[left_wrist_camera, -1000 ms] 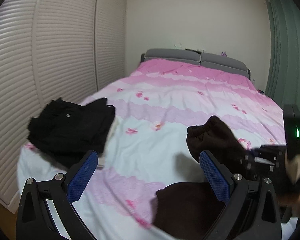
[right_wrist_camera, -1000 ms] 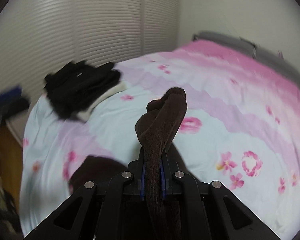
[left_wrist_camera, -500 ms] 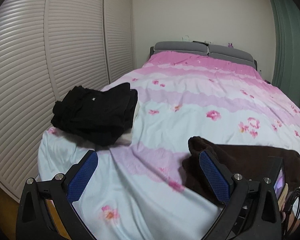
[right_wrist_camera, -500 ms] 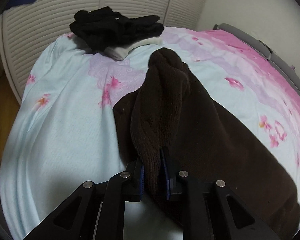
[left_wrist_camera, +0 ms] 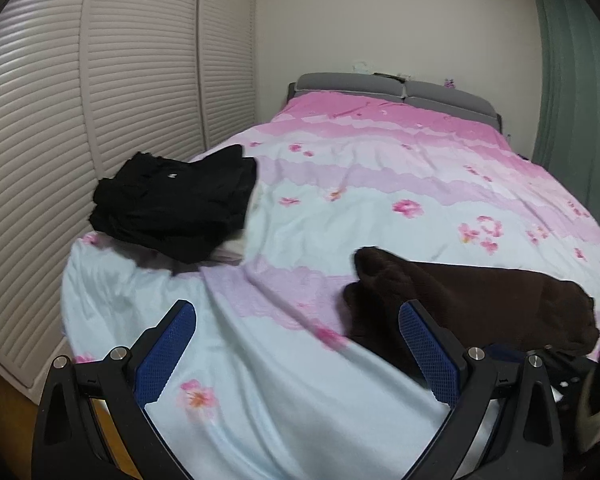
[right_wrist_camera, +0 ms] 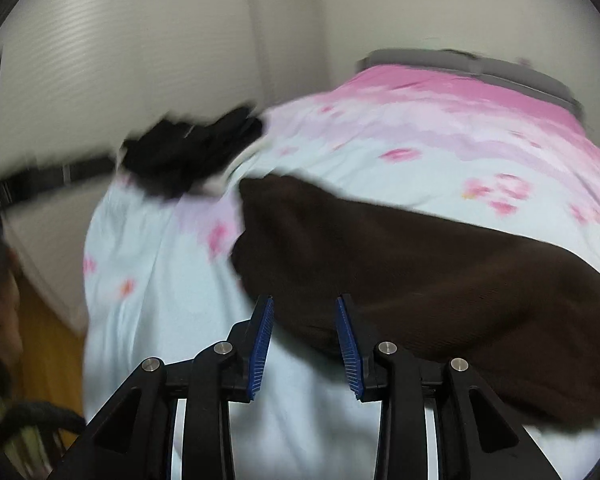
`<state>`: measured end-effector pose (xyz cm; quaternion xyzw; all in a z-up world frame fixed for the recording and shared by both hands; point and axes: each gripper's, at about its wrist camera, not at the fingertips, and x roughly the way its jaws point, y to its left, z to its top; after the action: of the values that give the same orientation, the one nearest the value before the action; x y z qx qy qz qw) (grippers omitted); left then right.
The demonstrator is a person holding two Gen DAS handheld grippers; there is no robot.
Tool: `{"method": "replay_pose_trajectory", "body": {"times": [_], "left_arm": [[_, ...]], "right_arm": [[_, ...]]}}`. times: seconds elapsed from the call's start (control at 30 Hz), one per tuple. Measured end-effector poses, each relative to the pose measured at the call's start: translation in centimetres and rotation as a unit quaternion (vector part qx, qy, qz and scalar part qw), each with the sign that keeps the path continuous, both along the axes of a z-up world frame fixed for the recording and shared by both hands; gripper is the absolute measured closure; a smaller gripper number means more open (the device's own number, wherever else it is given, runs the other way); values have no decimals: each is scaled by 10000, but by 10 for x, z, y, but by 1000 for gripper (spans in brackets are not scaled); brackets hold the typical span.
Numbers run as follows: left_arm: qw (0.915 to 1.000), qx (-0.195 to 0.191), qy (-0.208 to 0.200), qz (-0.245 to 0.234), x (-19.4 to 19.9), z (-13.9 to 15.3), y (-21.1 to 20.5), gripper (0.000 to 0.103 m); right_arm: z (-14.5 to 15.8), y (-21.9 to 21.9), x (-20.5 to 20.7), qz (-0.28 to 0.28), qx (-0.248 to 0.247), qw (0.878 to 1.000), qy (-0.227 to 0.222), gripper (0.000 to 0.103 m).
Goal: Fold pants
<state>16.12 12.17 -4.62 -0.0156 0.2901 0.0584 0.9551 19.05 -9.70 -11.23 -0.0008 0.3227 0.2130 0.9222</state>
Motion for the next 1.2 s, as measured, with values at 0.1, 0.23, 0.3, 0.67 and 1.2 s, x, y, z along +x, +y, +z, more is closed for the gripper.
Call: {"method": "replay_pose_trajectory", "body": {"times": [0.1, 0.23, 0.3, 0.67, 1.2], "left_arm": [[9998, 8, -77, -199, 1, -2, -26, 0], [9988, -54, -186, -456, 4, -9, -67, 0], [9980, -86, -232, -577, 7, -15, -91, 0], [9954, 157, -464, -819, 20, -41, -176, 0], [9990, -159, -398, 147, 41, -72, -118, 5]], "right_arm": [[14, -58, -22, -909, 439, 9948, -132, 52], [20, -141, -55, -2360, 728, 9687, -264, 32], [17, -183, -66, -2963, 949, 9502, -187, 30], [-46, -283, -33, -4049, 2355, 8765, 1109, 30], [-42, -268, -32, -4694, 2000, 8593, 353, 87]]}}
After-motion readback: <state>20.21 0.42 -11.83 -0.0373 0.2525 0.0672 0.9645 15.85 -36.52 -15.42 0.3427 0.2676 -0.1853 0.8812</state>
